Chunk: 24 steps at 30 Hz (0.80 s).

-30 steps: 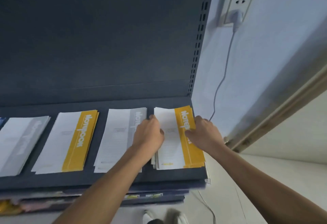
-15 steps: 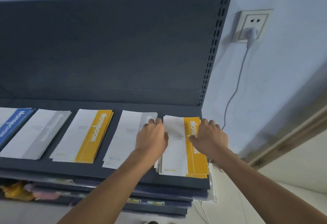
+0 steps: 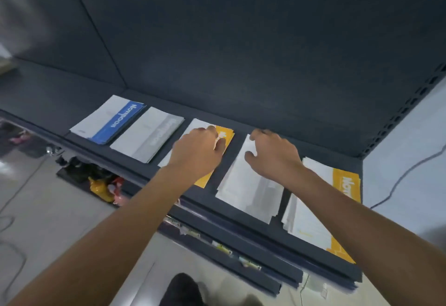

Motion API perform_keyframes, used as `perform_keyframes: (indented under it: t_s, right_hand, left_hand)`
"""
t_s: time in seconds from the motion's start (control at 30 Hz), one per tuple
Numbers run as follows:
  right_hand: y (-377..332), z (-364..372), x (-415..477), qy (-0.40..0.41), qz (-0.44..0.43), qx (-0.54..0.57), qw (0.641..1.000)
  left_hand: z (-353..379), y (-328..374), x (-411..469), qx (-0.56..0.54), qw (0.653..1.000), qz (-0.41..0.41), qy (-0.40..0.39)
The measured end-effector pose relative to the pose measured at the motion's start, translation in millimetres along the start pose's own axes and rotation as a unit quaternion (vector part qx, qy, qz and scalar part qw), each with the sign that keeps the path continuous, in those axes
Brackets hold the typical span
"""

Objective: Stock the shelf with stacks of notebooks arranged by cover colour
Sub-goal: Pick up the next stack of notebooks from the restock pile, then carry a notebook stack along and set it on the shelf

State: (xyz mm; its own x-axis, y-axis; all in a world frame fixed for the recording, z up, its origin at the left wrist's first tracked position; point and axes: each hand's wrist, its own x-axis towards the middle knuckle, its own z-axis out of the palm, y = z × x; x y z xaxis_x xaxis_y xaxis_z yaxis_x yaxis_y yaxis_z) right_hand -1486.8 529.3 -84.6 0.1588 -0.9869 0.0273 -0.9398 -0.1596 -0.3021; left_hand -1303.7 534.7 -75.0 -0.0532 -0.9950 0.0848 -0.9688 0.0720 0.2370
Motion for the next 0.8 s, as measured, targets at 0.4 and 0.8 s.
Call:
perform_keyframes:
  t_s: [0.4,0.8]
  right_hand:
    - [-262,72,86,-0.024,-0.12,-0.012,0.992]
    - [-470,142,147,-0.034,-0.191,0.012,0.981]
  left_hand:
    - [-71,-260,-8,-0.005,0.994,-0.095,0.053]
    - [-119,-491,-29,-0.021,0.984,-0.163,0.062]
